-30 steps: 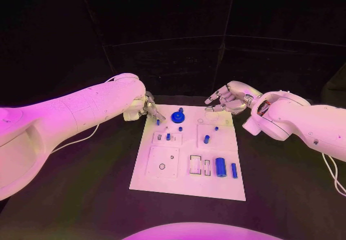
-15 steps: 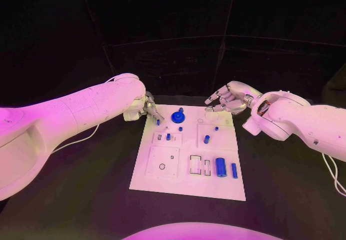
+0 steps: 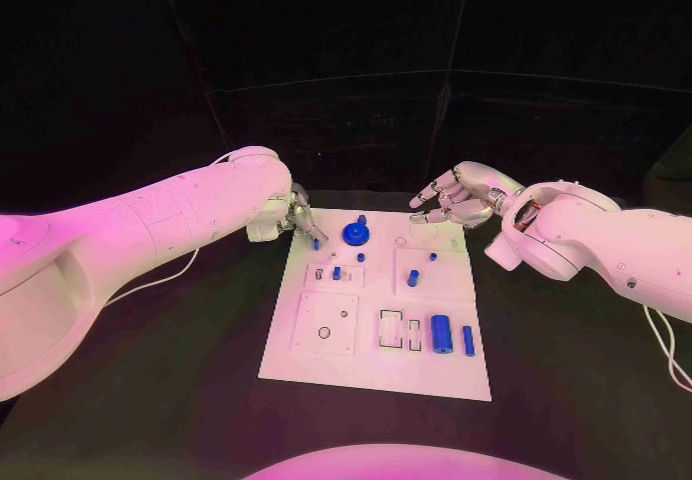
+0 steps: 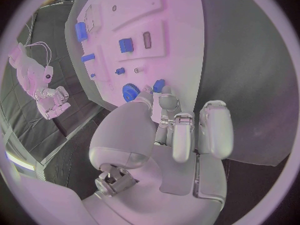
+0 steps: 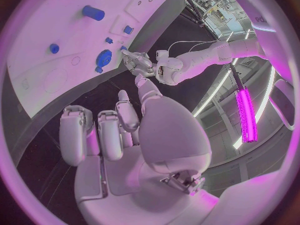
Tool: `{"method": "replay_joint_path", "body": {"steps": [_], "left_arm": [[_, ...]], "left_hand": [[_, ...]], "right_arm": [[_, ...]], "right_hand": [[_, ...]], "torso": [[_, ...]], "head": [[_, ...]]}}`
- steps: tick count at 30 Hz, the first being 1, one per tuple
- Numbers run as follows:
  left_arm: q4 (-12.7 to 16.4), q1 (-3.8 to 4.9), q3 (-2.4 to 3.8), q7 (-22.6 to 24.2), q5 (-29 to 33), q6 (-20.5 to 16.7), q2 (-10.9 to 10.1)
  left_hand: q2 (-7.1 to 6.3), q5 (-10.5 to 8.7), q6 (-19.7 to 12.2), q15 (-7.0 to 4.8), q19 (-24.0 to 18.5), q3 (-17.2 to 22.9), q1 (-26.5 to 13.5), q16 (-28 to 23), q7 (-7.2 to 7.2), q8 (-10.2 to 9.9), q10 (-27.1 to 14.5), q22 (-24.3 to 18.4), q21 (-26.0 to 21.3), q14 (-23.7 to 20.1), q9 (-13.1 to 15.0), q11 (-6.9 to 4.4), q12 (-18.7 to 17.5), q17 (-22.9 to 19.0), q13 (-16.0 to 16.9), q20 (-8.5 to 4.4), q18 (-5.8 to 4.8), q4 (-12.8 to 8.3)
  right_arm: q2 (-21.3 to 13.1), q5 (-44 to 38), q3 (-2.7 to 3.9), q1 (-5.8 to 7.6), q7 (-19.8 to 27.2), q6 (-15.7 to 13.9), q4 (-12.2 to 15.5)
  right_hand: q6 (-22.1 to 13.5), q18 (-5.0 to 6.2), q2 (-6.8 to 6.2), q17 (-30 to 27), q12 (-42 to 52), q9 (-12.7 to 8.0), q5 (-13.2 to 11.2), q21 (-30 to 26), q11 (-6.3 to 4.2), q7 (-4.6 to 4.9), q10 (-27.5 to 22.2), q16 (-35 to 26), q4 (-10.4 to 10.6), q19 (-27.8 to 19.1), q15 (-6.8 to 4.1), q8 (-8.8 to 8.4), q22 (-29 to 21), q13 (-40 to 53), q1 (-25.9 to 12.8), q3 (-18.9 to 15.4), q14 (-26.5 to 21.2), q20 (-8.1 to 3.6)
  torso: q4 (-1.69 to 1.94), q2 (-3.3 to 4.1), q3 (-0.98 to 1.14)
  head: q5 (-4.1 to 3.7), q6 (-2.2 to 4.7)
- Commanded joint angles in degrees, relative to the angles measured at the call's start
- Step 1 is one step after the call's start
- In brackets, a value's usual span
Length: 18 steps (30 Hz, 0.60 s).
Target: Assemble the parts on the task board
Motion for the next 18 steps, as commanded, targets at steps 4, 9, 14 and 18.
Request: {"method": "replay_joint_path", "body": {"steps": [4, 9, 14, 18], "left_arm": [[-0.1, 0.04, 0.0, 0.3, -0.2, 1.2, 0.1], [-0.1, 0.03, -0.01, 0.5, -0.2, 1.0, 0.1], [-0.1, 0.01, -0.01, 0.9, -0.2, 0.3, 0.1], [0.1, -0.01, -0.02, 1.6, -0.2, -0.9, -0.1]], "left_hand": [[0.04, -0.07, 0.6, 0.04, 0.2, 0.2, 1.0, 0.2, 0.01, -0.1, 0.1, 0.1, 0.0, 5.9, -0.2, -0.04, 0.3, 15.1, -0.1, 0.1, 0.46, -0.7], [1.76, -0.06, 0.7, -0.18, 0.2, 2.0, 4.0, 0.2, -0.38, -0.1, 0.1, 0.1, 0.0, 5.9, -0.4, -0.41, 0.4, 15.1, -0.2, -0.02, 0.48, -2.6], [5.08, -0.04, -0.1, -0.84, 0.1, 9.0, 11.2, 0.2, -0.78, -1.2, -0.3, 0.0, -0.2, 5.9, -1.4, -0.86, -0.4, 15.1, -0.8, -0.7, 0.54, -7.7], [3.98, -0.03, 0.0, -0.55, 0.2, 16.1, 9.8, 0.2, -0.33, -1.2, 0.3, 0.4, 0.0, 5.9, -1.9, -0.4, -0.9, 15.1, -1.4, -0.39, 0.4, -9.8]], "right_arm": [[0.1, 0.0, 0.03, 0.12, 0.4, 0.4, 0.1], [0.0, 0.0, 0.03, 0.12, 0.4, 0.4, 0.1], [0.1, 0.0, 0.03, 0.12, 0.5, 0.4, 0.1], [0.1, 0.0, 0.03, 0.12, 0.5, 0.4, 0.1]], "right_hand": [[0.4, 0.74, 0.41, 4.7, -0.1, -0.1, 0.0, -0.2, -0.31, -0.05, -0.1, -0.4, 0.0, -0.2, -0.51, 0.36, 1.3, 0.0, 0.0, -0.3, 3.7, -0.14], [0.4, 0.75, 0.48, 4.7, 0.0, -0.1, 0.0, -0.3, -0.31, -0.05, 0.0, -0.4, -0.1, -0.2, -0.51, 0.39, 1.2, 0.0, 0.1, -0.3, 3.7, -0.15], [0.4, 0.75, 0.48, 4.7, 0.0, -0.1, 0.0, -0.3, -0.31, -0.05, 0.0, -0.4, -0.1, -0.2, -0.51, 0.39, 1.2, 0.0, 0.1, -0.3, 3.7, -0.15], [0.4, 0.75, 0.48, 4.7, 0.0, -0.1, 0.0, -0.3, -0.31, -0.05, 0.0, -0.4, -0.1, -0.2, -0.51, 0.39, 1.2, 0.0, 0.1, -0.3, 3.7, -0.15]], "torso": [[0.02, 0.02, -0.01], [0.02, 0.02, -0.01], [0.02, 0.02, 0.0], [0.07, -0.01, 0.0]], "head": [[-0.02, -0.1], [0.06, -0.17], [0.12, -0.26], [0.11, -0.27]]}}
